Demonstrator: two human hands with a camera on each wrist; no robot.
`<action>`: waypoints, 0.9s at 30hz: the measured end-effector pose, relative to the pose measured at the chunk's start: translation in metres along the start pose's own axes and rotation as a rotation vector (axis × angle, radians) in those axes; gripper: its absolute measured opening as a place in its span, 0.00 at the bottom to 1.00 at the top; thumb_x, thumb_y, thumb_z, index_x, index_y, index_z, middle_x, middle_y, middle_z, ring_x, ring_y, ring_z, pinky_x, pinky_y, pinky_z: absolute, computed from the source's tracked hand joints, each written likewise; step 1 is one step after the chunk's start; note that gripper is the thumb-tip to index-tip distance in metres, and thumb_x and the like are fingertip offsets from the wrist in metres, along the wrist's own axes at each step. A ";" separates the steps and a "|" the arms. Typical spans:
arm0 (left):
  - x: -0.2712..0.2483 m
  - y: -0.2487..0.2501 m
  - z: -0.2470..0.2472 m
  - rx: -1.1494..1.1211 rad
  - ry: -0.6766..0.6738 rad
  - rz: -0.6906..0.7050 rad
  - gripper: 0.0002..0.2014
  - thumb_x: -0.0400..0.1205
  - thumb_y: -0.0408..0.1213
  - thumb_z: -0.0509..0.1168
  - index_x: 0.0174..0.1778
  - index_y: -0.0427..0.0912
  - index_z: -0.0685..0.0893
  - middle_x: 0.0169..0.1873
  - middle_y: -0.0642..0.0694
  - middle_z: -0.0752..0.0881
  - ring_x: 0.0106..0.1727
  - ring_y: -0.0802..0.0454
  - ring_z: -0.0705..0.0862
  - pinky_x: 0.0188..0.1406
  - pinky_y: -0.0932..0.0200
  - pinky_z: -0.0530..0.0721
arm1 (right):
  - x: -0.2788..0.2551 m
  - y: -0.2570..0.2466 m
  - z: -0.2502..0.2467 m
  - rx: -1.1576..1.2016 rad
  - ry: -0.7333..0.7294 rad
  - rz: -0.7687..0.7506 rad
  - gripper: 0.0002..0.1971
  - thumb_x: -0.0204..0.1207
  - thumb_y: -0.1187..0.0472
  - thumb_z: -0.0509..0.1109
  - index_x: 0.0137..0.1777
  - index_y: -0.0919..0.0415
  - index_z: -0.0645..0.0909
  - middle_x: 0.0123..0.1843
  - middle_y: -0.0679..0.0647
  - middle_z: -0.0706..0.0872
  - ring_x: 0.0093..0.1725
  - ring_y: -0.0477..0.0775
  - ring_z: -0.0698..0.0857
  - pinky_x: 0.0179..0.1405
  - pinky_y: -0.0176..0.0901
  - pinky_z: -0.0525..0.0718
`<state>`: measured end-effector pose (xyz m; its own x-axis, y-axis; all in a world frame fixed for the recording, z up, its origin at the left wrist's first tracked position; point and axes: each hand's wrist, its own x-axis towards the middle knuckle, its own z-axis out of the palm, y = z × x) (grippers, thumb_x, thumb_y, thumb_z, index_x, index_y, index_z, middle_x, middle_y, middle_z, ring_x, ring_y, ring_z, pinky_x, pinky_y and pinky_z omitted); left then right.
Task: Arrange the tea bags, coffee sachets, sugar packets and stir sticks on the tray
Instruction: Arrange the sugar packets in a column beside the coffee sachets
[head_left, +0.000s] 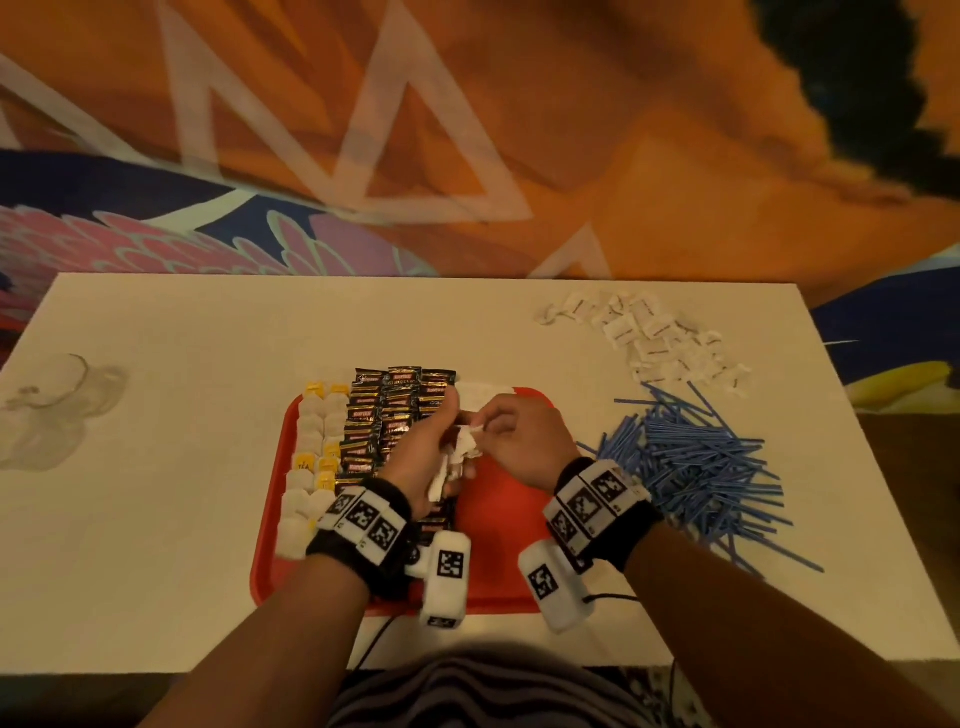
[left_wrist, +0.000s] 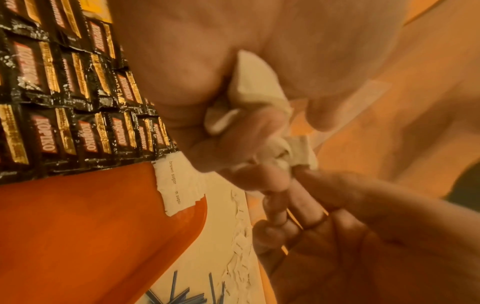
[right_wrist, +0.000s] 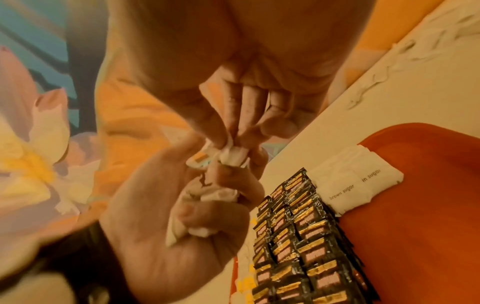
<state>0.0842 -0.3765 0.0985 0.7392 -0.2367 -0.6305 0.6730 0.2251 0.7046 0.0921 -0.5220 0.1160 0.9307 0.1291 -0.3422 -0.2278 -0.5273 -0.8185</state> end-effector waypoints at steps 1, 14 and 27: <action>0.000 -0.002 0.000 -0.029 -0.028 0.008 0.26 0.80 0.64 0.60 0.46 0.41 0.85 0.28 0.46 0.83 0.20 0.53 0.78 0.12 0.66 0.65 | 0.000 0.002 -0.003 0.064 0.042 0.046 0.07 0.74 0.65 0.73 0.38 0.51 0.84 0.28 0.43 0.85 0.30 0.39 0.83 0.32 0.32 0.78; 0.001 -0.010 0.012 0.101 0.246 0.270 0.11 0.84 0.39 0.70 0.54 0.34 0.88 0.32 0.41 0.83 0.25 0.55 0.78 0.14 0.65 0.67 | -0.009 0.005 -0.008 0.600 -0.027 0.224 0.08 0.76 0.75 0.70 0.51 0.63 0.80 0.41 0.60 0.88 0.34 0.50 0.86 0.30 0.38 0.80; 0.002 -0.013 0.007 0.241 0.231 0.292 0.06 0.86 0.34 0.66 0.49 0.37 0.88 0.30 0.42 0.83 0.16 0.56 0.71 0.14 0.64 0.67 | -0.008 0.027 -0.006 0.552 0.103 0.234 0.16 0.75 0.53 0.77 0.49 0.67 0.85 0.39 0.57 0.88 0.34 0.52 0.82 0.31 0.44 0.79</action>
<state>0.0766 -0.3870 0.0902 0.9022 0.0280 -0.4304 0.4301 0.0181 0.9026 0.0800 -0.5427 0.0998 0.8545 -0.0345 -0.5183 -0.5190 -0.0145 -0.8546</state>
